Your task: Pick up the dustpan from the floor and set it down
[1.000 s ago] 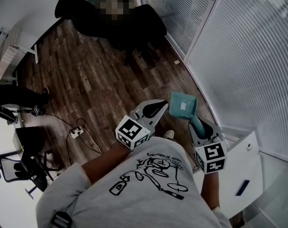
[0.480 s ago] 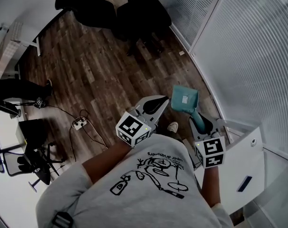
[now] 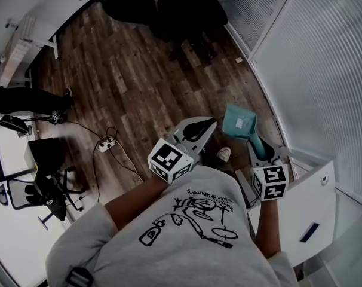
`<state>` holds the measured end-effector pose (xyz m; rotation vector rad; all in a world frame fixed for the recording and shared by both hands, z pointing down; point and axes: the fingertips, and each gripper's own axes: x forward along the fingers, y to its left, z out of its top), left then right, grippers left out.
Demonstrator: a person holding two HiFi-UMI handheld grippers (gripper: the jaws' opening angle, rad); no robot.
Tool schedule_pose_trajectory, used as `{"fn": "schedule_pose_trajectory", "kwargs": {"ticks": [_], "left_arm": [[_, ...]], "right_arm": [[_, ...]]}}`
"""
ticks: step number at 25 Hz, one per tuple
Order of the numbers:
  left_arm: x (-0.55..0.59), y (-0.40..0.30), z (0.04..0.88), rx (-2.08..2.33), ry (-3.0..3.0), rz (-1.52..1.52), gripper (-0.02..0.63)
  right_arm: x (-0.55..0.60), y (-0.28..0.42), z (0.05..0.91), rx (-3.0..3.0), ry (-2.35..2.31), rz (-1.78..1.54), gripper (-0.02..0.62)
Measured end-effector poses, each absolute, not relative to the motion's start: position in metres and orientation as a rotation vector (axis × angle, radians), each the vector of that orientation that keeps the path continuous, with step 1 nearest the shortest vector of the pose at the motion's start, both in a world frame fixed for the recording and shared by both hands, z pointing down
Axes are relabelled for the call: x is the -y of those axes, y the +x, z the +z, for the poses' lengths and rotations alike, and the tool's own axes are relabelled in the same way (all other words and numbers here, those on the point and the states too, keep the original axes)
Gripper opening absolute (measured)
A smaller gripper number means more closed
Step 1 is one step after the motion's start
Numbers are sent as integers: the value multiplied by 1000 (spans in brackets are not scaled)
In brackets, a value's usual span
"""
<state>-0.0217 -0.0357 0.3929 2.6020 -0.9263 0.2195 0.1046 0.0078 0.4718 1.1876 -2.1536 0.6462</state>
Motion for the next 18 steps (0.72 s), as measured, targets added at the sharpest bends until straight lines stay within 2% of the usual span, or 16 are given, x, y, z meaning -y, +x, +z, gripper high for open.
{"fn": "schedule_pose_trajectory", "kwargs": {"ticks": [18], "left_arm": [[25, -33, 397, 948, 2582, 217, 2]], "right_arm": [[2, 106, 557, 2145, 1219, 645, 110]]}}
